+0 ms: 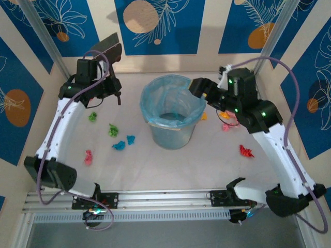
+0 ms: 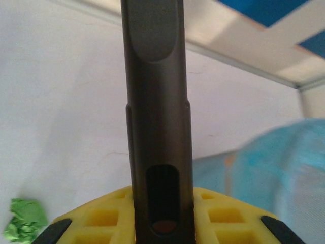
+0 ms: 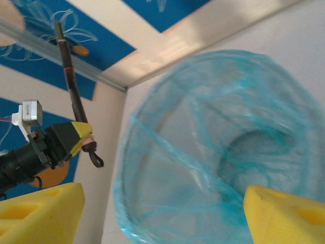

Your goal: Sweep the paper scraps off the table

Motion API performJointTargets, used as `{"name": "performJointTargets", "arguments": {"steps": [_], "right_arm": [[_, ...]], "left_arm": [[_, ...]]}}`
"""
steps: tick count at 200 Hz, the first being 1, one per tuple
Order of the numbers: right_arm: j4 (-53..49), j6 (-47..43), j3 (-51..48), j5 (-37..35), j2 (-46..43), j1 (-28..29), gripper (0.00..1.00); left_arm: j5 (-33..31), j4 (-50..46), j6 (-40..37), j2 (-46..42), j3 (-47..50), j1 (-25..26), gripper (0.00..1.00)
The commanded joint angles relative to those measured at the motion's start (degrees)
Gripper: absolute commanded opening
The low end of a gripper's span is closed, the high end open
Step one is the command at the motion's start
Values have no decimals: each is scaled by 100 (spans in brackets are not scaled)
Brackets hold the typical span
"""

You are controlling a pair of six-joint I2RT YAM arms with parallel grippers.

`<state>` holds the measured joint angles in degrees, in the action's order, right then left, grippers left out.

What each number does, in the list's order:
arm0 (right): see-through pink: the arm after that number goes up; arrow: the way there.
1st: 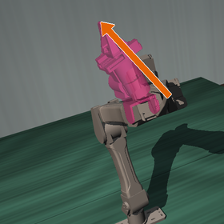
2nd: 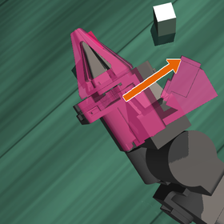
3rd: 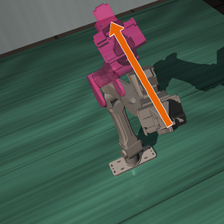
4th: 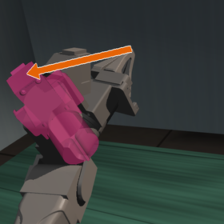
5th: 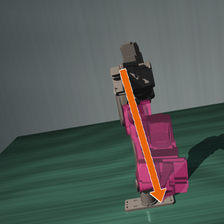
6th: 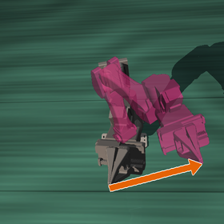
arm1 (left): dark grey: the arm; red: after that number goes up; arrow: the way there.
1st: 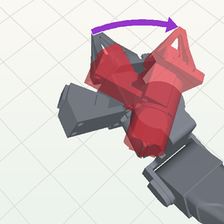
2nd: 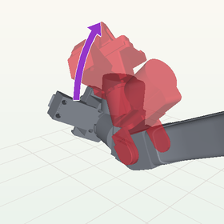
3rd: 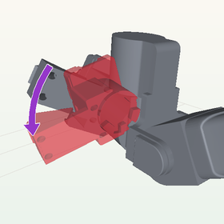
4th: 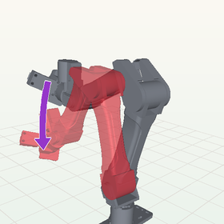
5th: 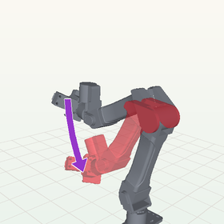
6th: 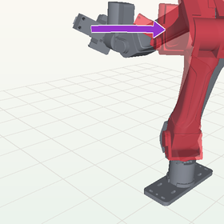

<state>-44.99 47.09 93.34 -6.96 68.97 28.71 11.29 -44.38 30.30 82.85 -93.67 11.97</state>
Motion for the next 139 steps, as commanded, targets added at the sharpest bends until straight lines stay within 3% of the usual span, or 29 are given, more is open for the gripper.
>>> {"name": "performJointTargets", "arguments": {"steps": [1,35,61,86,139], "right_arm": [[346,-310,561,380,551,279,82],[464,-402,1332,853,1271,489,81],[1042,-481,1368,1195,1278,568,78],[1219,-499,1306,1361,1191,544,77],[1438,-288,627,1226,586,453,75]], "left_arm": [[703,365,-156,-419,-120,200,0],[1537,395,-346,-763,-306,728,0],[1935,321,-238,-776,-291,1183,0],[2049,314,-227,-754,-272,1681,0],[2165,298,-60,-441,-345,2217,0]]}}
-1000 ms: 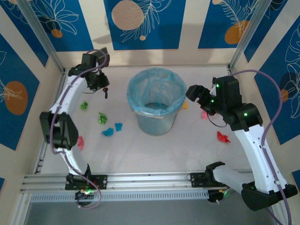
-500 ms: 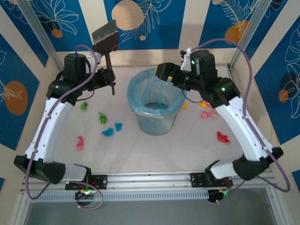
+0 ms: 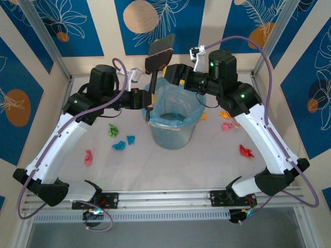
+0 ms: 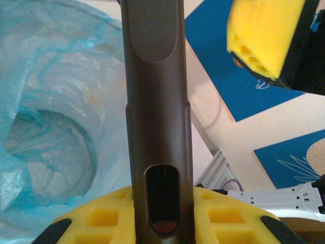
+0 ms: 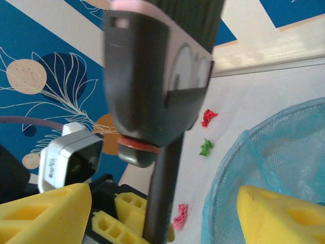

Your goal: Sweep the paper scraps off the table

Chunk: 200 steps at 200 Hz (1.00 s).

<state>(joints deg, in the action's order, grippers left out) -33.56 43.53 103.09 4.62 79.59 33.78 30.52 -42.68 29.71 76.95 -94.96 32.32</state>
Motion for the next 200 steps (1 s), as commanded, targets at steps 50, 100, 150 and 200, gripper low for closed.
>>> {"name": "performJointTargets", "arguments": {"steps": [50,100,150,200], "right_arm": [[66,377,-556,-80,-660,-317,69],[-336,591,-331,-89,-390,-427,59],[-265,691,-360,-206,-379,-442,54],[-353,857,-385,-299,-351,-526,36]], "left_arm": [[435,75,-100,373,-449,421,0],[507,-26,-196,520,-558,611,0],[334,-291,-442,635,-691,784,0],[297,-294,-575,670,-717,886,0]]}}
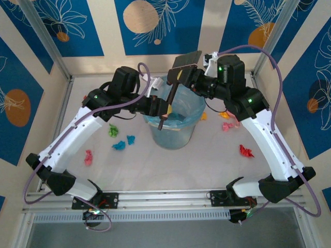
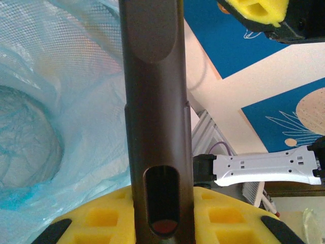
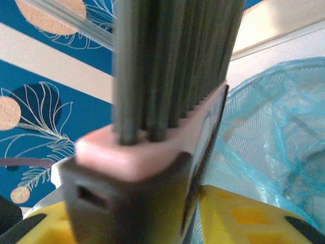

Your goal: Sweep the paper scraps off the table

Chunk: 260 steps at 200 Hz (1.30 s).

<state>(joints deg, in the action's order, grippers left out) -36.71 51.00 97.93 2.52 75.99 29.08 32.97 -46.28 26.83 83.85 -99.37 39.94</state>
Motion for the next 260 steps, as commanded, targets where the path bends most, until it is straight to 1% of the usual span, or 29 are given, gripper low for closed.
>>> {"name": "performJointTargets", "arguments": {"steps": [1,9,14,17,20,30,36,40,43,55,68,85,95,109,137,155,191,217,233,245,260], "right_arm": [[-43,110,131,-87,7,-58,35],[-55,184,121,-94,4,-92,30],[-79,247,121,-102,4,-112,23],[-101,289,120,-113,4,-132,21],[-113,335,120,-117,2,-151,17],[-135,517,102,-63,-3,-220,8],[-150,654,80,-32,-11,-262,3],[-160,756,68,-29,-25,-292,0],[-164,837,58,-25,-34,-307,0],[-182,1176,-28,-88,-103,-384,0],[-165,1600,-169,-95,-206,-498,0],[-127,2321,-416,-81,-385,-692,0],[-100,2763,-584,-88,-498,-802,0],[-116,3339,-770,-113,-647,-935,0],[-165,3994,-919,-138,-800,-1027,0],[-135,4303,-1017,-255,-894,-1023,0],[-314,4782,-1030,-445,-997,-1018,0],[-487,4904,-992,-604,-1020,-967,0],[-591,5024,-978,-681,-1024,-917,0],[-709,5141,-950,-726,-1012,-882,0],[-865,5229,-869,-807,-971,-844,0]], "left_arm": [[52,67,-290,-24,-276,125,0],[49,88,-322,-31,-268,129,0],[50,99,-338,-36,-267,128,0],[40,107,-344,-36,-267,133,0],[42,121,-361,-43,-260,135,0],[23,199,-380,-75,-259,140,0],[11,272,-388,-105,-235,140,8],[3,336,-381,-134,-220,143,15],[-5,375,-380,-149,-196,137,21],[-19,622,-347,-260,-96,139,31],[-15,922,-278,-392,52,144,51],[9,1340,-245,-587,328,141,70],[3,1623,-249,-741,572,138,78],[-42,2038,-202,-951,892,137,85],[-113,2519,84,-1048,1253,138,87],[-229,2532,226,-953,1284,151,86],[-608,2861,521,-916,1470,209,84],[-934,2988,695,-829,1438,293,82],[-1056,3046,819,-759,1381,336,77],[-1091,2981,848,-674,1272,384,74],[-1215,2828,875,-581,1130,433,72]]}}
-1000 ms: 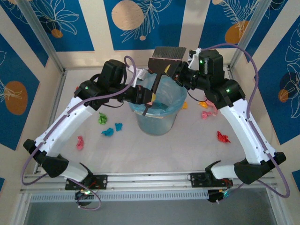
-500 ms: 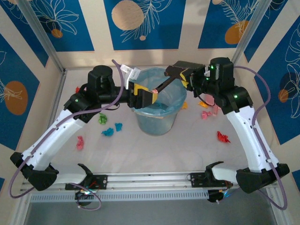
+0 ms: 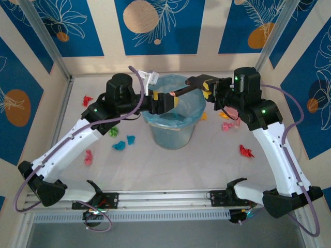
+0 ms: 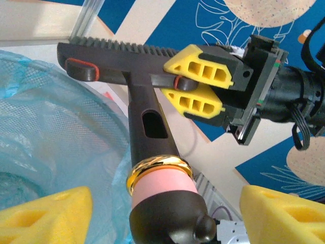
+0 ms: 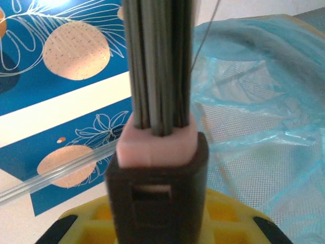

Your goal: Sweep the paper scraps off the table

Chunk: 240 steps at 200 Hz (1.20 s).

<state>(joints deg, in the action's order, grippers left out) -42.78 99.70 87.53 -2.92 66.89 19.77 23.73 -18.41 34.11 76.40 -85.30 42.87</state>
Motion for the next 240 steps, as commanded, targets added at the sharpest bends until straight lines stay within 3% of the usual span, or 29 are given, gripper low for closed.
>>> {"name": "performJointTargets", "arguments": {"steps": [1,43,99,147,184,229,240], "right_arm": [[-270,367,179,-267,-53,92,0],[-197,503,105,-489,-58,232,0],[-292,400,168,-599,51,335,0],[-282,427,133,-622,78,381,0],[-312,437,177,-675,79,333,0],[-339,480,154,-598,127,315,0],[-352,493,164,-604,131,317,0]], "left_arm": [[-299,36,148,173,-286,141,72],[-628,-406,224,402,-615,255,57],[-721,-578,246,471,-738,252,45],[-616,-762,207,628,-938,249,37],[-632,-846,156,625,-972,246,43],[-625,-844,105,635,-1002,250,36],[-615,-855,100,648,-1025,254,31]]}}
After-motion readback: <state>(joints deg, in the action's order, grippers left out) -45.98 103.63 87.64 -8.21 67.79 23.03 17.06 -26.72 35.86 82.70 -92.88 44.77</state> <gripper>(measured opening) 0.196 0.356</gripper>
